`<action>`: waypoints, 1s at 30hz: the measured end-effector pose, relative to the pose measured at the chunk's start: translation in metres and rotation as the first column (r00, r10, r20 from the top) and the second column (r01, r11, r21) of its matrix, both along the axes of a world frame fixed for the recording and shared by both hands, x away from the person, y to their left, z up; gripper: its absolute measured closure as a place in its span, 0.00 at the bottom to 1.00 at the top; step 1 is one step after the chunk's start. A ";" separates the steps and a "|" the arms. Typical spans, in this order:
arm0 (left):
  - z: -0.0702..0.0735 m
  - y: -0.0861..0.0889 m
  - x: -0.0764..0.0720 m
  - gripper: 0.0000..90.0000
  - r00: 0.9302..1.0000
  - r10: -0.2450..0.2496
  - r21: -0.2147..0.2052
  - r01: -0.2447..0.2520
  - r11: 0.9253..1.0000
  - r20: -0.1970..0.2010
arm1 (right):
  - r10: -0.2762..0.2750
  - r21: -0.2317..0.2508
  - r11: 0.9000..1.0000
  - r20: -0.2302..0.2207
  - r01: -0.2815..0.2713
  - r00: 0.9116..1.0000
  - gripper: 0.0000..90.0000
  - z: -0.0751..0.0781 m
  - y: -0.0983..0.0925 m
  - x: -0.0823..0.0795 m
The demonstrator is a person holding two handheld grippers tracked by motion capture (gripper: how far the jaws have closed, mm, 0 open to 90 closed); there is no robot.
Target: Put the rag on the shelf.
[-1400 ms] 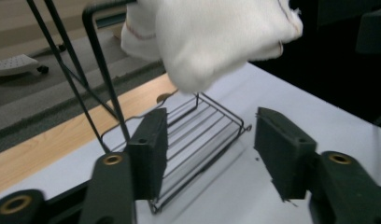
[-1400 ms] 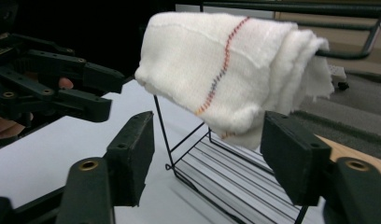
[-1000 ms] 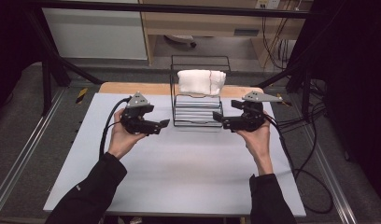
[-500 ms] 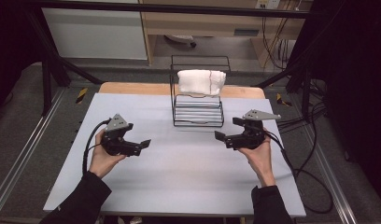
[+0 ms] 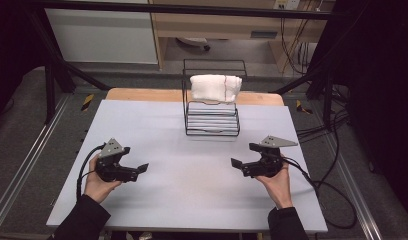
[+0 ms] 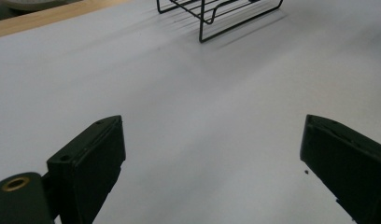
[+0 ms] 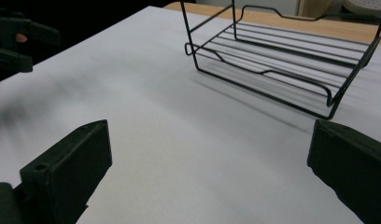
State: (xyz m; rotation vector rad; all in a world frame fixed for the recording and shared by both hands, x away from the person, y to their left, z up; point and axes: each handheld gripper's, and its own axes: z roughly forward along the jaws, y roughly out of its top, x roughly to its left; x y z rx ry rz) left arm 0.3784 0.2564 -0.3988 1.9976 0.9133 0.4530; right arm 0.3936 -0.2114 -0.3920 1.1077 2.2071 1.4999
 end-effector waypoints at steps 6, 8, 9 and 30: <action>-0.010 0.012 -0.010 0.07 1.000 0.005 -0.004 -0.005 1.000 0.002 | 0.007 -0.025 1.000 -0.011 -0.007 1.000 0.00 -0.018 -0.009 -0.009; -0.015 0.016 -0.013 0.07 1.000 0.003 -0.004 -0.003 1.000 0.001 | 0.007 -0.025 1.000 -0.017 -0.008 1.000 0.00 -0.023 -0.012 -0.012; -0.018 0.019 -0.014 0.07 1.000 0.006 0.001 -0.006 1.000 -0.002 | 0.006 -0.027 1.000 -0.021 -0.007 1.000 0.00 -0.026 -0.014 -0.014; -0.041 0.032 -0.024 0.08 0.999 0.009 0.001 -0.009 1.000 -0.041 | 0.015 -0.075 0.997 -0.117 -0.024 0.993 0.00 -0.057 -0.037 -0.029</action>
